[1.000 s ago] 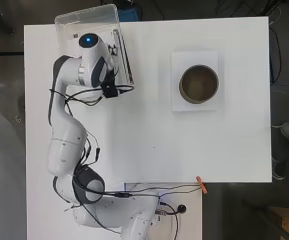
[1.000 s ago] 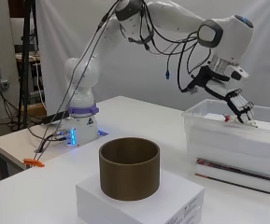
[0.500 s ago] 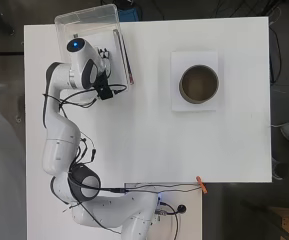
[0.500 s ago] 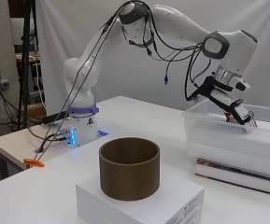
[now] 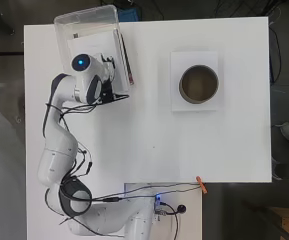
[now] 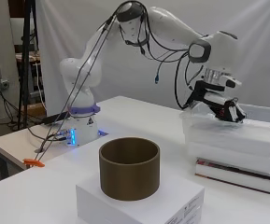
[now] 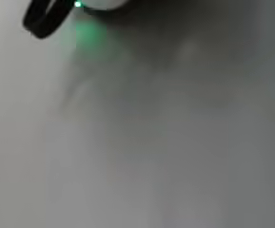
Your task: Teleoperate dual arm-hand system to remove items from a box
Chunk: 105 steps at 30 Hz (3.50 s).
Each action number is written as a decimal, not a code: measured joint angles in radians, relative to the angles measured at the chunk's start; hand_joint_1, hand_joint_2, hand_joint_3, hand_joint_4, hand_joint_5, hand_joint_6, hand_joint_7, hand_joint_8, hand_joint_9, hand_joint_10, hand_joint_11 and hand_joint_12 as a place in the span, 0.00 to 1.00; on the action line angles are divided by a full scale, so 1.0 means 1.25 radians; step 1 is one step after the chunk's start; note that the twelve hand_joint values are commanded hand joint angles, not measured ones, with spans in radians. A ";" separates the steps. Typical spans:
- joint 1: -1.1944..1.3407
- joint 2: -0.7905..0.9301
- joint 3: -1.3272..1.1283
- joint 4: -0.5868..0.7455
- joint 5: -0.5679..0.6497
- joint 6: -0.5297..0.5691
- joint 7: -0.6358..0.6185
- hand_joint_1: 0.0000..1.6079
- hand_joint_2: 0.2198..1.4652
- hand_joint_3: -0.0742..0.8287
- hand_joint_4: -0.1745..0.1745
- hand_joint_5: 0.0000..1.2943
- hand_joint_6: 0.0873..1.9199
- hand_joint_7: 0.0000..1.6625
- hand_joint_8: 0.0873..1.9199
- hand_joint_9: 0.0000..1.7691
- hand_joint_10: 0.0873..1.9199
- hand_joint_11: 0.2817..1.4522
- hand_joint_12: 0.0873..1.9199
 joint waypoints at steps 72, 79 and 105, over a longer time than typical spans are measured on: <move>-0.236 0.467 -0.354 -0.104 -0.335 0.129 0.018 0.62 0.72 0.08 1.00 0.75 0.51 0.72 0.88 0.76 0.91 0.48 0.86; -0.502 0.390 -0.085 -0.076 -0.265 0.110 -0.025 0.31 0.69 0.08 0.50 0.45 0.02 0.55 0.86 0.60 0.90 0.34 0.81; -0.281 0.243 -0.390 -0.026 -0.075 -0.106 -0.195 0.19 0.67 0.09 0.77 0.40 0.00 0.33 0.00 0.37 0.00 0.16 0.00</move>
